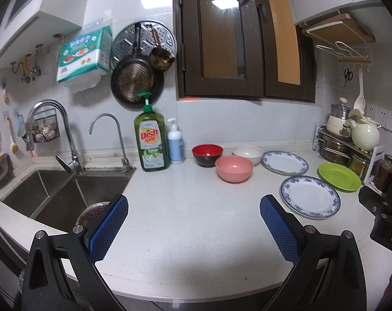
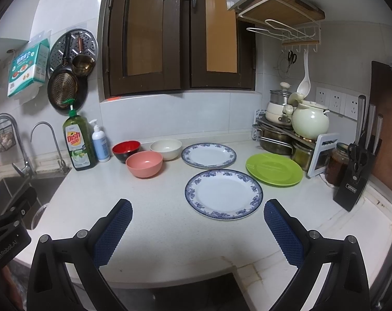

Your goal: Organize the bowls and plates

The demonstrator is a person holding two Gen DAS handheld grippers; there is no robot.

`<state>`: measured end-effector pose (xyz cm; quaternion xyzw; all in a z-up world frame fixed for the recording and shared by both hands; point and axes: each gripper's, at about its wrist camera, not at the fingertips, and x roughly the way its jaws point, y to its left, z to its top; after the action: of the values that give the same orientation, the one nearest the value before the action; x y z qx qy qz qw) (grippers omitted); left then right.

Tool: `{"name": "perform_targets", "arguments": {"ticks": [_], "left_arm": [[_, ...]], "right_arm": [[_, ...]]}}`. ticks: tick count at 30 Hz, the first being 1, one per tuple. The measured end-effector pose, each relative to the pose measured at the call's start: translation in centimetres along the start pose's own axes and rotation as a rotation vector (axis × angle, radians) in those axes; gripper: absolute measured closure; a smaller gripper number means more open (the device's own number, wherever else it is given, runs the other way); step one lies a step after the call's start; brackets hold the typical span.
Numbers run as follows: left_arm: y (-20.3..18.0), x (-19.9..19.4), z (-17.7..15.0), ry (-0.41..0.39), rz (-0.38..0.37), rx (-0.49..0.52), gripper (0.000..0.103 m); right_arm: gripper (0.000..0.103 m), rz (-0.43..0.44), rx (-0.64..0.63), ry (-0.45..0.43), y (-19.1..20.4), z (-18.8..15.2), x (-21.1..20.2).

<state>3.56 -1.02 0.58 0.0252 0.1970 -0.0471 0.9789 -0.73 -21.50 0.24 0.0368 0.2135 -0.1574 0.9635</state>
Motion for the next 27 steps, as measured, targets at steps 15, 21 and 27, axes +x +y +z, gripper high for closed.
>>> {"name": "perform_targets", "arguments": {"ticks": [15, 21, 27], "left_arm": [[-3.8, 6.3, 0.5, 0.123, -0.223, 0.091, 0.005], [-7.0, 10.0, 2.3, 0.158, -0.259, 0.147, 0.005], [-11.0, 14.6, 4.8, 0.193, -0.263, 0.197, 0.009]], "right_arm": [[0.001, -0.106, 0.110, 0.076, -1.7, -1.5, 3.5], [0.004, -0.149, 0.114, 0.104, -3.3, 0.4, 6.5], [0.004, -0.150, 0.132, 0.153, -5.3, 3.0, 11.5]]}}
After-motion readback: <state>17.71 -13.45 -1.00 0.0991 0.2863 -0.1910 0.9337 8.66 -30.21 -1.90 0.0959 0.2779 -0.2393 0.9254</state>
